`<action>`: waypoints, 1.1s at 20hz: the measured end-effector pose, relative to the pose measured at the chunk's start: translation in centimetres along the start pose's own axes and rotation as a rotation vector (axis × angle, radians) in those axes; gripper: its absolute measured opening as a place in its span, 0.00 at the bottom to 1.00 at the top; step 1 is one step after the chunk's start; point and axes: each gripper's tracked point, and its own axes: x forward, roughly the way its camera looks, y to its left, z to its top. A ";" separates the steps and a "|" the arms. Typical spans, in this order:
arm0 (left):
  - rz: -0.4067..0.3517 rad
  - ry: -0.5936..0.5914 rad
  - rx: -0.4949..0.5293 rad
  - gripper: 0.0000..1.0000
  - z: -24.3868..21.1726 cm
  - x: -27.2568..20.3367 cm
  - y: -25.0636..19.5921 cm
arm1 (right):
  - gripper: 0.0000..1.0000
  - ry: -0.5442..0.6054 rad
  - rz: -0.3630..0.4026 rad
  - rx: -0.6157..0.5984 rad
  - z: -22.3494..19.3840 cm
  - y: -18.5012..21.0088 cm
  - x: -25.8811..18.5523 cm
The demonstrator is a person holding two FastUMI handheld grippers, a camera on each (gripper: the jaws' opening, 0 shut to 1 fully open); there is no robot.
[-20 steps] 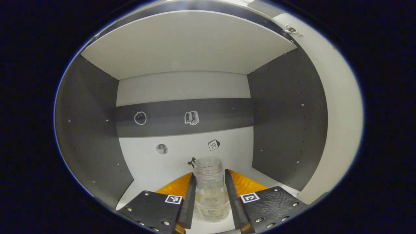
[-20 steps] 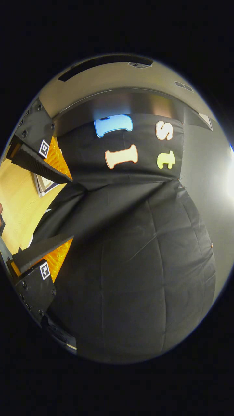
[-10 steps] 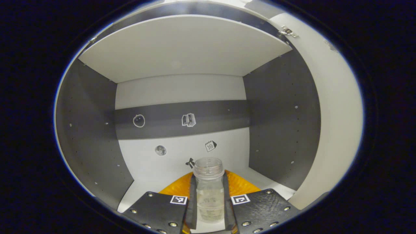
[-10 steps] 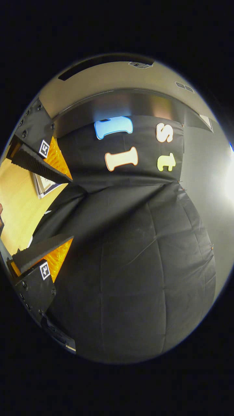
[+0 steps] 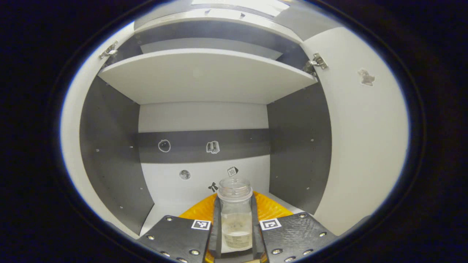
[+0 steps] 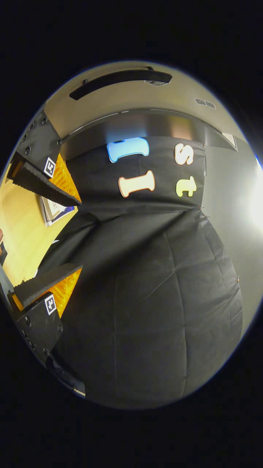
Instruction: Grasp the bottle in the cabinet with the left hand and place it on the coaster, then close the right door with the right hand and the left door with the left hand.
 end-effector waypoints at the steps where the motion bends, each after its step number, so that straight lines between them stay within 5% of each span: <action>1: -0.001 -0.004 -0.010 0.36 0.2 -1.0 0.2 | 0.96 0.000 0.006 -0.001 0.0 0.1 -0.5; 8: -0.020 -0.020 -0.046 0.34 1.1 -7.4 0.4 | 0.96 0.010 0.061 0.007 -0.1 1.1 -1.4; 22: -0.020 -0.026 -0.104 0.31 -6.9 -17.1 0.3 | 0.96 0.012 0.141 -0.017 0.8 3.1 -7.0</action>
